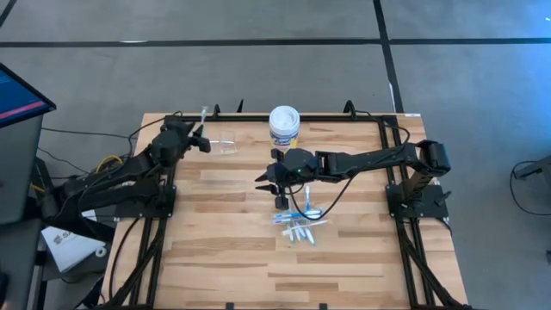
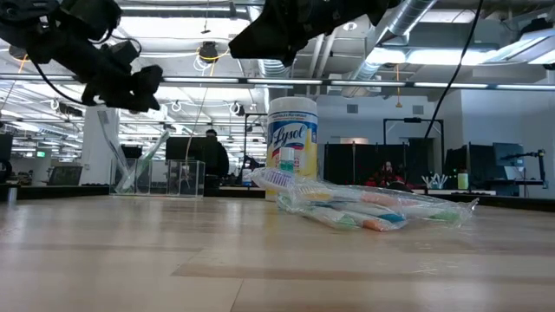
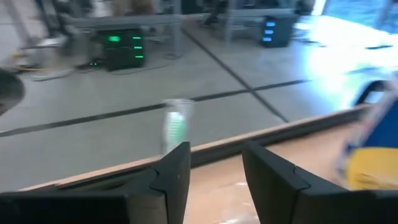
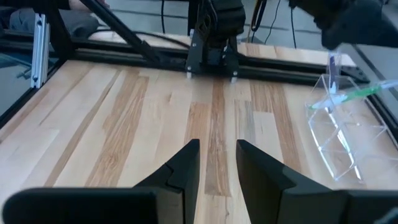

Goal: Pick & Place toothbrushing station
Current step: Put the violet toothbrush into the transparent organizer

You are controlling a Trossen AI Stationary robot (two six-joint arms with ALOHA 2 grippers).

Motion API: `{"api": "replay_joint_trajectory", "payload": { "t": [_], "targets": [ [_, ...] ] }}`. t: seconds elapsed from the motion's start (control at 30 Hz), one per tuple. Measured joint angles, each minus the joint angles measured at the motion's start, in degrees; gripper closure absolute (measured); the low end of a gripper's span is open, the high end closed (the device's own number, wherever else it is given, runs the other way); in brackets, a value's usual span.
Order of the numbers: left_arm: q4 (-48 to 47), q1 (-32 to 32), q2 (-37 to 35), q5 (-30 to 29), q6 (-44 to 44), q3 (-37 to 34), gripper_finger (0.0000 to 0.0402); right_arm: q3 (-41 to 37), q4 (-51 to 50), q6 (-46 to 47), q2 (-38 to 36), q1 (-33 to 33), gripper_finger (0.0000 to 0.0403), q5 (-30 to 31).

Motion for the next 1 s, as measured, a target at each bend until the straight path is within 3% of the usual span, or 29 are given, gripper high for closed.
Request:
{"api": "replay_joint_trajectory", "payload": {
  "t": [0.2,0.37,0.73,1.0],
  "targets": [
    [0.09,-3.58,-0.19,11.63,-0.22,0.0,0.0271,0.0,-3.43,0.0,0.0,0.0,0.0308,0.0],
    [1.22,-10.36,-0.19,17.66,-1.51,0.0,0.0276,0.0,-8.65,1.06,0.0,0.01,0.0308,-0.01],
    [7.16,-31.74,1.05,16.36,-1.67,0.0,0.0289,0.0,-17.53,2.56,0.0,2.19,0.0308,-0.02],
    [13.81,-41.88,6.62,15.66,-1.69,0.02,0.0291,0.0,-23.63,3.47,0.0,4.71,0.0308,-0.03]
  ]
}}
